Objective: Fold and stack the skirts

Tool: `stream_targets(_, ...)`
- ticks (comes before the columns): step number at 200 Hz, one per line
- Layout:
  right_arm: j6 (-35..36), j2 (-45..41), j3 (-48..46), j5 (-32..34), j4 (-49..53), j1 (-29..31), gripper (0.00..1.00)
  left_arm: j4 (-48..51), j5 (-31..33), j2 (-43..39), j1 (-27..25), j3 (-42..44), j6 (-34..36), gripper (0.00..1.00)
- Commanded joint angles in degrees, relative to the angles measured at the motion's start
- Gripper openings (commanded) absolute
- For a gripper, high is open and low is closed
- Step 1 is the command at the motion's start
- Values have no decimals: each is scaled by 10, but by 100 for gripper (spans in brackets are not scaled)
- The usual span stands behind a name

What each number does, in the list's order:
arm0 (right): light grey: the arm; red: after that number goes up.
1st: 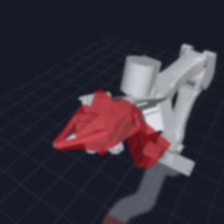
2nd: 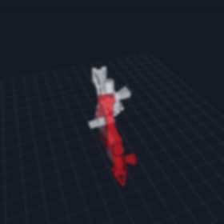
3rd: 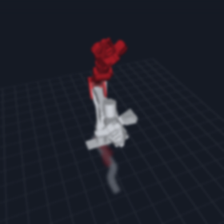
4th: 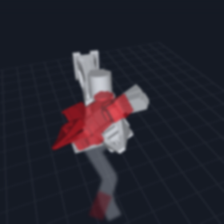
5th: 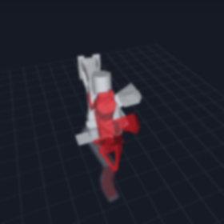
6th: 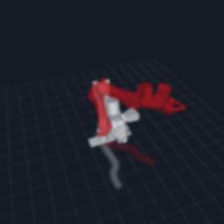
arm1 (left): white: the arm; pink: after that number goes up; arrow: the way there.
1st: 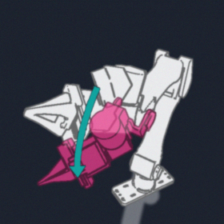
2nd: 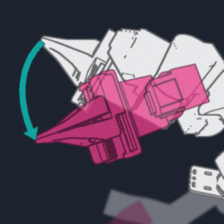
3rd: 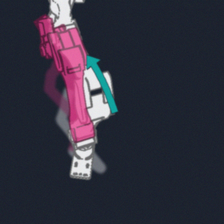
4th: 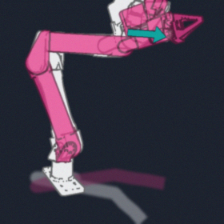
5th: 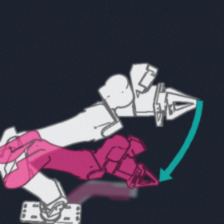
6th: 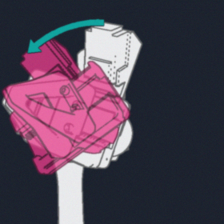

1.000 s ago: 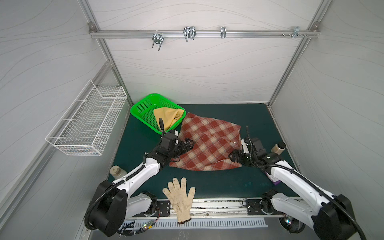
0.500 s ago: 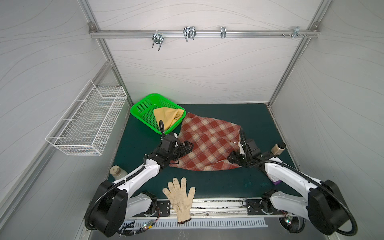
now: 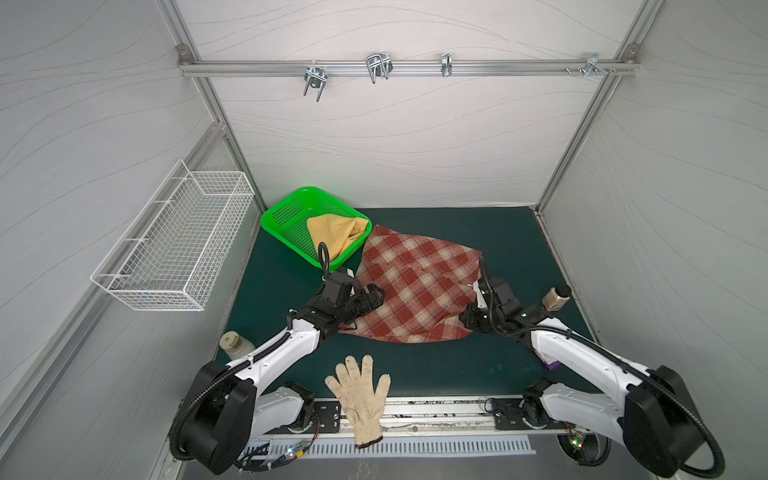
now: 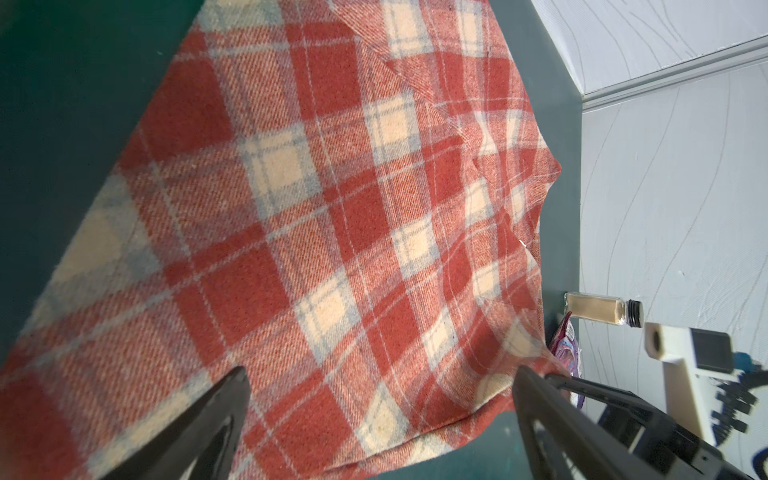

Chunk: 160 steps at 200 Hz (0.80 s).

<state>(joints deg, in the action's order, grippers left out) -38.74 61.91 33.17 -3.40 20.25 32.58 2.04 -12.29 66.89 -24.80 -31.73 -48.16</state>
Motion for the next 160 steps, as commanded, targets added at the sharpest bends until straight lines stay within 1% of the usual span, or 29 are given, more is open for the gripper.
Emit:
stream_targets(1, -11, -42, -10, 10, 33, 6, 10, -5, 11, -3, -1, -1, 6, 99)
stream_targets(10, -11, -59, -14, 12, 43, 9, 7, -5, 11, -3, -2, 0, 5, 99)
stream_targets(18, -15, -74, -18, 17, 55, 12, 2, -5, 11, -4, -1, 1, 5, 99)
stream_targets(48, -34, -141, -52, 29, 82, 33, 0, -14, 16, -5, -1, 13, 1, 99)
stream_targets(61, -54, -176, -75, 30, 87, 42, 0, -21, 17, -2, -1, 20, -4, 99)
stream_targets(99, -83, -261, -131, 30, 106, 53, 0, -57, 0, 22, -1, 22, -10, 99)
stream_targets(129, -87, -276, -138, 22, 114, 54, 0, -80, -44, 66, -6, -31, -9, 99)
stream_targets(160, -90, -282, -140, 18, 112, 60, 0, -76, -75, 162, -27, -152, 5, 99)
